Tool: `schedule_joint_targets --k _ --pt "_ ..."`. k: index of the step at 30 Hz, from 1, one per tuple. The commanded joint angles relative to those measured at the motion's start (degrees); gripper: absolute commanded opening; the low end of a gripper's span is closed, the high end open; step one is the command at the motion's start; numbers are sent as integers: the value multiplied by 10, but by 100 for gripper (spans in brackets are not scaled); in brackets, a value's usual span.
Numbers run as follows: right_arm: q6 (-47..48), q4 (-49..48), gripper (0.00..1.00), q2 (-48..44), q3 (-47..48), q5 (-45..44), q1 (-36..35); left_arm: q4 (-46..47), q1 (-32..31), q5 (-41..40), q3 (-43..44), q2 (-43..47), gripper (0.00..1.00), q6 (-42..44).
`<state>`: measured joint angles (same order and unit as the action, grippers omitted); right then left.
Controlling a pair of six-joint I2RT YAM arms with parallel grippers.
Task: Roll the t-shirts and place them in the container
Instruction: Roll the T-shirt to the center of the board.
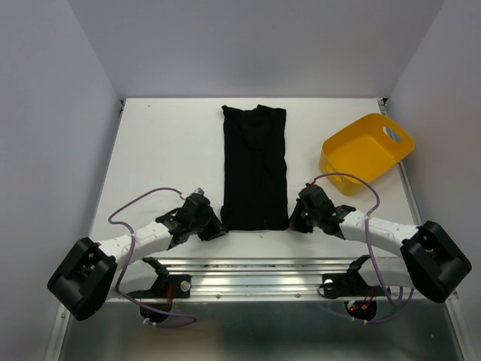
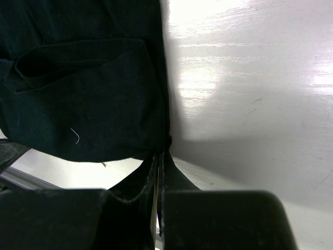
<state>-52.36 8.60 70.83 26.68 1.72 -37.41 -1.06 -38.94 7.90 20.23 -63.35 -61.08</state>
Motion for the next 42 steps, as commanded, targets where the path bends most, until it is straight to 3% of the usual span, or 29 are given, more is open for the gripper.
schedule_joint_targets --k 1,4,42 --pt "-2 -3 1 -13 2 -7 4 30 -3 -16 10 -8 22 -9" --pt "-3 1 1 -19 2 -9 4 27 -3 -20 17 -7 0 -9" --pt "-6 42 1 -63 7 -15 4 -63 -3 -53 82 38 0 -9"
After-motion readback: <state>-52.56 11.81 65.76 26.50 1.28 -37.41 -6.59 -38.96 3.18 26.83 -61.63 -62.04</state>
